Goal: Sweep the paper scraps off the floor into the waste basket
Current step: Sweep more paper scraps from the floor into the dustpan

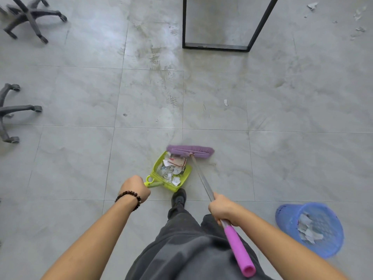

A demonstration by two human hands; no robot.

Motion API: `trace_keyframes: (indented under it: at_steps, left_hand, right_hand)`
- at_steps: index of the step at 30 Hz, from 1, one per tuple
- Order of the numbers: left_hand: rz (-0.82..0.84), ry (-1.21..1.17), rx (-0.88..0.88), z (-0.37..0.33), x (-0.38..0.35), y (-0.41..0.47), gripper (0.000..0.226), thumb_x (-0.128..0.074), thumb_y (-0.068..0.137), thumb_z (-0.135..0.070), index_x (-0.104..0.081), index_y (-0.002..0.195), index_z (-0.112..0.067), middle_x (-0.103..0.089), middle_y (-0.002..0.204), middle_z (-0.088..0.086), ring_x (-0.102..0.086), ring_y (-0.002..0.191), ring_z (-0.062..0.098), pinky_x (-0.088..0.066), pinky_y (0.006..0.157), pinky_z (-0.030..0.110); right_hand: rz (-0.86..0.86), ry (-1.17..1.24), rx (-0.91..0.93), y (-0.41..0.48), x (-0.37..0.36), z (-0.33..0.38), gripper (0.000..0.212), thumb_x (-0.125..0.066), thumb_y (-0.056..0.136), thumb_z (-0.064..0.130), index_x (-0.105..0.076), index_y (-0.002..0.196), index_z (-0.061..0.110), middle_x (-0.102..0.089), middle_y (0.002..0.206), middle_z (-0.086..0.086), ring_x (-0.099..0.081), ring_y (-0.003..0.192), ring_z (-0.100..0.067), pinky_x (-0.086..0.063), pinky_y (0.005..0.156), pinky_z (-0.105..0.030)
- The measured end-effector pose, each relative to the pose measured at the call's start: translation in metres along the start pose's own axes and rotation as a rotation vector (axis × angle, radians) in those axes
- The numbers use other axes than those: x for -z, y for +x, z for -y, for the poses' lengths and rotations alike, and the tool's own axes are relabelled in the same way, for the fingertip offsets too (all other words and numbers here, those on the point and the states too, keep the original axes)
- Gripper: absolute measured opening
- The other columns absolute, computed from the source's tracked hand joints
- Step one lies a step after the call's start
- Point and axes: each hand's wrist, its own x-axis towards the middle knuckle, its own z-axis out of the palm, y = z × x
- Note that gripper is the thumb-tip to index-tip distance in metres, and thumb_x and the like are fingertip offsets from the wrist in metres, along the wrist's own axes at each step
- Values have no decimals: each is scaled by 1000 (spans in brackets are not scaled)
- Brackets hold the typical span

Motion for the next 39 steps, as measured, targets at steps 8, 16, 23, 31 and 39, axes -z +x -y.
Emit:
trace_keyframes:
  at_steps: [8,16,23,31,39]
  left_hand:
    - [-18,-5,27,-7,1,-4,11,-52,78,-7,-55,69,-13,-55,66,4,-54,62,23,-39,53,24]
    - [7,21,66,12,-4,-14,11,-55,76,-10,-55,66,-15,-52,62,1,-49,56,21,-34,49,21]
    - [-9,-89,111,25,-17,-55,15,-60,78,-14,-70,90,-17,-62,70,4,-55,58,21,-41,50,20]
    - [-83,-106,176,49,-67,-116,16,-59,79,-14,-69,88,-23,-66,70,5,-59,61,21,-39,50,22]
    - [-92,-55,204,110,-88,-131,18,-54,78,-12,-68,84,-24,-63,67,0,-57,60,18,-37,47,21]
  right_hand:
    - [137,276,-71,-47,91,2,53,-43,95,3,-36,145,19,-37,42,5,-30,28,-2,-24,30,-11]
    - [75,395,26,-31,94,12,24,-41,94,4,-51,94,26,-33,35,4,-27,25,-5,-24,30,-11]
    - [-104,308,213,6,75,-2,11,-46,85,0,-49,95,5,-47,57,-12,-40,33,-16,-35,36,-18]
    - [-150,210,182,42,54,-46,27,-39,78,1,-51,102,5,-54,61,-14,-47,41,-23,-42,44,-26]
    - [-168,279,176,35,11,-53,34,-37,80,-1,-53,110,1,-54,66,-14,-47,43,-22,-43,45,-26]
